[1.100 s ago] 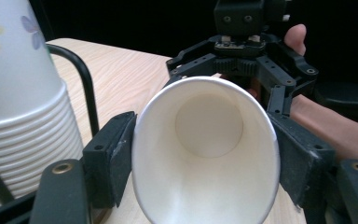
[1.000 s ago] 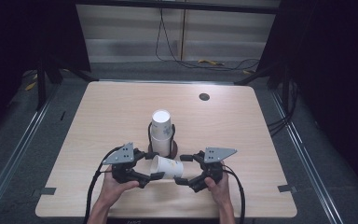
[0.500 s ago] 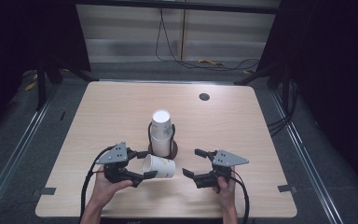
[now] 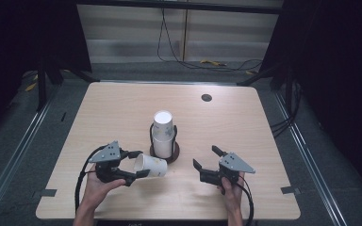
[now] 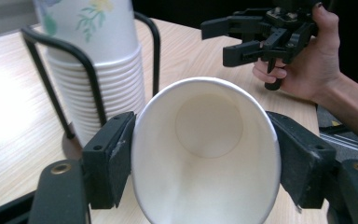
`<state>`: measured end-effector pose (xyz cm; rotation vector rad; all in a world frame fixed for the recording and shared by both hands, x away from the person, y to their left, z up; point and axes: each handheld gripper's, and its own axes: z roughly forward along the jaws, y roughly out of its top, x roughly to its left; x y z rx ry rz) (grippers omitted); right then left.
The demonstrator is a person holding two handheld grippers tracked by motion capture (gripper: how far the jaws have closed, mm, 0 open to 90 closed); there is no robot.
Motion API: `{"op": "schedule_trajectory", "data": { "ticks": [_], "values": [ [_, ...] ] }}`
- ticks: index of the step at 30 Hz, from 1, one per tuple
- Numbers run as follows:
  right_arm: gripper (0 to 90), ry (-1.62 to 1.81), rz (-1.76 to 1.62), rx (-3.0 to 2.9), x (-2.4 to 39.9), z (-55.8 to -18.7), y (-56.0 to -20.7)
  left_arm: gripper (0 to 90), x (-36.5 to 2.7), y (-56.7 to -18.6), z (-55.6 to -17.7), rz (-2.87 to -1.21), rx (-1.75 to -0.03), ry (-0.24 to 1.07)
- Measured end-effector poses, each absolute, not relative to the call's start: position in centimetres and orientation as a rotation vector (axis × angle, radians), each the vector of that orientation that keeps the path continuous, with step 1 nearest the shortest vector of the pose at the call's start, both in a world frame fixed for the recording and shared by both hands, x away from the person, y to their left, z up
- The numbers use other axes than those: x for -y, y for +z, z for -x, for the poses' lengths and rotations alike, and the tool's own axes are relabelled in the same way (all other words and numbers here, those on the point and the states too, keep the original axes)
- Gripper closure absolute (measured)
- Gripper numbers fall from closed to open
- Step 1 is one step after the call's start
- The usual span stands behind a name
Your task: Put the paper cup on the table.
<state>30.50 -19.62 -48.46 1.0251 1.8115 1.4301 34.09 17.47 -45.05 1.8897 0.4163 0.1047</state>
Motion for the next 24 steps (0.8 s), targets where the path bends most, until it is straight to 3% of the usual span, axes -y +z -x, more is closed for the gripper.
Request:
{"op": "schedule_trajectory", "data": {
  "ticks": [24],
  "values": [
    [12.7,1.325,-1.115,-1.459,20.1,-29.4,-50.3,27.6,-20.2,-44.5,-35.6,-2.017,-0.586,0.205]
  ]
}}
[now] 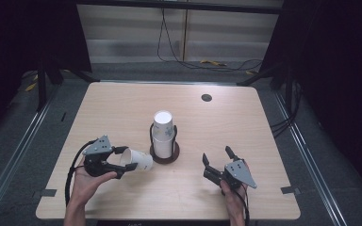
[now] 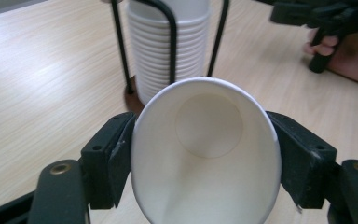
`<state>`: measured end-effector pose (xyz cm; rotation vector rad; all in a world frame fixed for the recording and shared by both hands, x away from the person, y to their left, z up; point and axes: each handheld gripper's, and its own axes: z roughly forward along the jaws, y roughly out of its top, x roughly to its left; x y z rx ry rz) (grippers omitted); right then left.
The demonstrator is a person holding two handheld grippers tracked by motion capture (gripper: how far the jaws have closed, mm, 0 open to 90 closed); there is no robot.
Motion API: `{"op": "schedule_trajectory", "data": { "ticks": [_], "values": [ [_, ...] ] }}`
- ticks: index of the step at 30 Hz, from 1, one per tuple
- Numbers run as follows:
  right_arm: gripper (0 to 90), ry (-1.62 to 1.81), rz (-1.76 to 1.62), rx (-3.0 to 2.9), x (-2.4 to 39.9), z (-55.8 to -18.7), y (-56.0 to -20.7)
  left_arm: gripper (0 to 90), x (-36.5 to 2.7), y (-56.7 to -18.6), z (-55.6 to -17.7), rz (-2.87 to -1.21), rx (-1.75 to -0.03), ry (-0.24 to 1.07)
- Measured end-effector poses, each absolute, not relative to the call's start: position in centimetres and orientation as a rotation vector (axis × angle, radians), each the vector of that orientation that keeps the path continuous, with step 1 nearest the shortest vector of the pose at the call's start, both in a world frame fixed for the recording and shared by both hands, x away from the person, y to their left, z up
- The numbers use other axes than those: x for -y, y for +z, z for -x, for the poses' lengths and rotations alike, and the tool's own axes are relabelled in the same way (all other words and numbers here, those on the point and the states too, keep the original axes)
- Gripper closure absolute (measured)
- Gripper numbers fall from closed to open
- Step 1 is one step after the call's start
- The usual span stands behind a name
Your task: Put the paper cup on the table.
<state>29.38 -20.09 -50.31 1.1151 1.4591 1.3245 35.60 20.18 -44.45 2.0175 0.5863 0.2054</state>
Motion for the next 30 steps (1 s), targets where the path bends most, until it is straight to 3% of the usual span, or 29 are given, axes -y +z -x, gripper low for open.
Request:
{"op": "schedule_trajectory", "data": {
  "ticks": [19,30],
  "values": [
    [13.4,1.354,-1.091,-1.392,20.2,-28.8,-50.5,27.5,-20.7,-42.7,-37.7,-2.059,-0.677,0.209],
    [13.8,1.361,-1.088,-1.397,20.3,-28.8,-50.5,27.0,-20.6,-41.4,-40.1,-2.167,-0.732,0.243]
  ]
}}
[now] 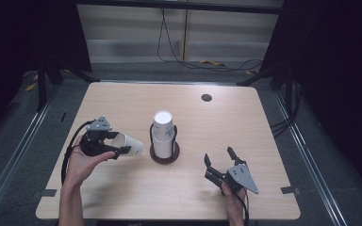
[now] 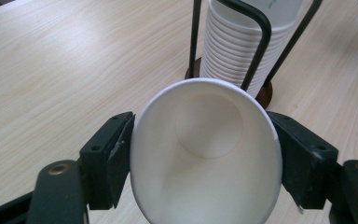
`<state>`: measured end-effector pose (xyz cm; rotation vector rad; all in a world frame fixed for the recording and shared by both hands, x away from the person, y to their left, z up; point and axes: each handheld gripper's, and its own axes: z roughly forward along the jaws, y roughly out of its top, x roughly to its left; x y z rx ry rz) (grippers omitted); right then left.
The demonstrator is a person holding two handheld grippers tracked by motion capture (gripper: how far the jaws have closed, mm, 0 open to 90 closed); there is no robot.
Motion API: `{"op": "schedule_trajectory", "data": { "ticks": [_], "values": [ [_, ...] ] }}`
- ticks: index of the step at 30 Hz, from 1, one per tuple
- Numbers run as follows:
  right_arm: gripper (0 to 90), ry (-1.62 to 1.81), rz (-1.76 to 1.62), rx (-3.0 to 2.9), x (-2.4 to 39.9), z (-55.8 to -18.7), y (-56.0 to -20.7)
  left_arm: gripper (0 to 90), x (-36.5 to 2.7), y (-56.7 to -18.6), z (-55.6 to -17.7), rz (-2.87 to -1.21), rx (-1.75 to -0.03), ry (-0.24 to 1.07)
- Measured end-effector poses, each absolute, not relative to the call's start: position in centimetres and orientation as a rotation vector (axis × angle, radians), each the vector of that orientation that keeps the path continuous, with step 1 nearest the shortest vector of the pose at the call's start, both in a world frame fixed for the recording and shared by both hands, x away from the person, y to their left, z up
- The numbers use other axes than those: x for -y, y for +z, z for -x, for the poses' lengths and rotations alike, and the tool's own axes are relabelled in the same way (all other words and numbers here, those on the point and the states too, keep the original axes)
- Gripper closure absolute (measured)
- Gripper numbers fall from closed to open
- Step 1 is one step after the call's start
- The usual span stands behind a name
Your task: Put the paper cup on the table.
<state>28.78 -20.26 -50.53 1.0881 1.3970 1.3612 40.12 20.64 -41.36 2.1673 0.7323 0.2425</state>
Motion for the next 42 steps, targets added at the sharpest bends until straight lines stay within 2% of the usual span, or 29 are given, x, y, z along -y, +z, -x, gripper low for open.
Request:
{"op": "schedule_trajectory", "data": {
  "ticks": [10,26,33,42],
  "values": [
    [14.1,1.360,-1.087,-1.399,20.3,-28.8,-50.5,26.8,-19.6,-39.7,-43.0,-2.287,-0.747,0.267],
    [14.2,1.362,-1.085,-1.399,20.3,-28.8,-50.5,26.1,-16.6,-41.1,-46.4,-2.504,-0.776,0.228],
    [14.2,1.364,-1.084,-1.402,20.3,-28.8,-50.5,24.6,-15.6,-42.2,-47.2,-2.536,-0.798,0.217],
    [14.2,1.364,-1.084,-1.401,20.3,-28.8,-50.5,22.1,-14.7,-42.5,-47.4,-2.500,-0.802,0.243]
  ]
}}
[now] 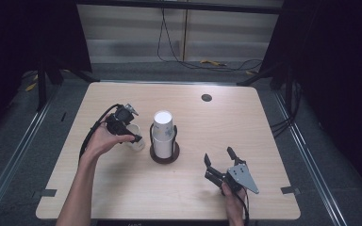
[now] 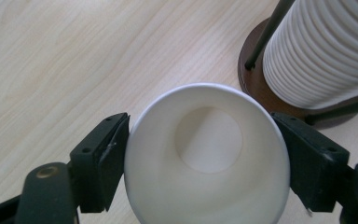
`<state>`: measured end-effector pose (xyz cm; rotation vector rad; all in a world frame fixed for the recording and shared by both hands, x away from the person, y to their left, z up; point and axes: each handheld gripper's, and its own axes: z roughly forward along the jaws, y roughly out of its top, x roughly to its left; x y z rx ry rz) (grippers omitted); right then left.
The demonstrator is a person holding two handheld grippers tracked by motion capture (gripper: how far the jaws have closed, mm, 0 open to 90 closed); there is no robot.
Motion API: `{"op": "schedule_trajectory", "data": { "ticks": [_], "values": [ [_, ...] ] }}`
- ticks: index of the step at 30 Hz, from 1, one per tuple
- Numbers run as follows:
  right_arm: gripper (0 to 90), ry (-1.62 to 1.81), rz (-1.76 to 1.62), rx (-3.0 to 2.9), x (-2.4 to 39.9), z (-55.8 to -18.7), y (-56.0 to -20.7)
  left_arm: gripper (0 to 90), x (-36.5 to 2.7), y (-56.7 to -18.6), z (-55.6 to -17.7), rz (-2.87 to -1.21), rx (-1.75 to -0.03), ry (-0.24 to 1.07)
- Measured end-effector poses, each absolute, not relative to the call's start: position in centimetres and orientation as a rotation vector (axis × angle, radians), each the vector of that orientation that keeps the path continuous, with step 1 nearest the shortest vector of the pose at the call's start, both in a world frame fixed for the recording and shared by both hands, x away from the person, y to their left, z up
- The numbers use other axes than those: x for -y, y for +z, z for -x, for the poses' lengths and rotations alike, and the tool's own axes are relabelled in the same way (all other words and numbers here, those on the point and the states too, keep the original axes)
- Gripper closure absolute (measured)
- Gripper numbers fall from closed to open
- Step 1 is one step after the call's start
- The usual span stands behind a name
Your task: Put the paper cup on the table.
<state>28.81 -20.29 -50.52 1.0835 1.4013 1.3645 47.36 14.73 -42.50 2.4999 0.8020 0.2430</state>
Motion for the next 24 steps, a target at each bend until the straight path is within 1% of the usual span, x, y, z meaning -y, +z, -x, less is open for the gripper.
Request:
{"op": "schedule_trajectory", "data": {
  "ticks": [8,12,24],
  "values": [
    [14.2,1.365,-1.080,-1.403,20.31,-28.82,-50.53,21.7,-14.08,-42.68,-47.41,-2.478,-0.807,0.274],
    [14.2,1.365,-1.082,-1.402,20.30,-28.81,-50.53,21.3,-14.16,-42.96,-47.48,-2.448,-0.804,0.249],
    [14.1,1.366,-1.080,-1.401,20.31,-28.82,-50.53,19.6,-14.34,-42.45,-47.25,-2.404,-0.793,0.261]
  ]
}}
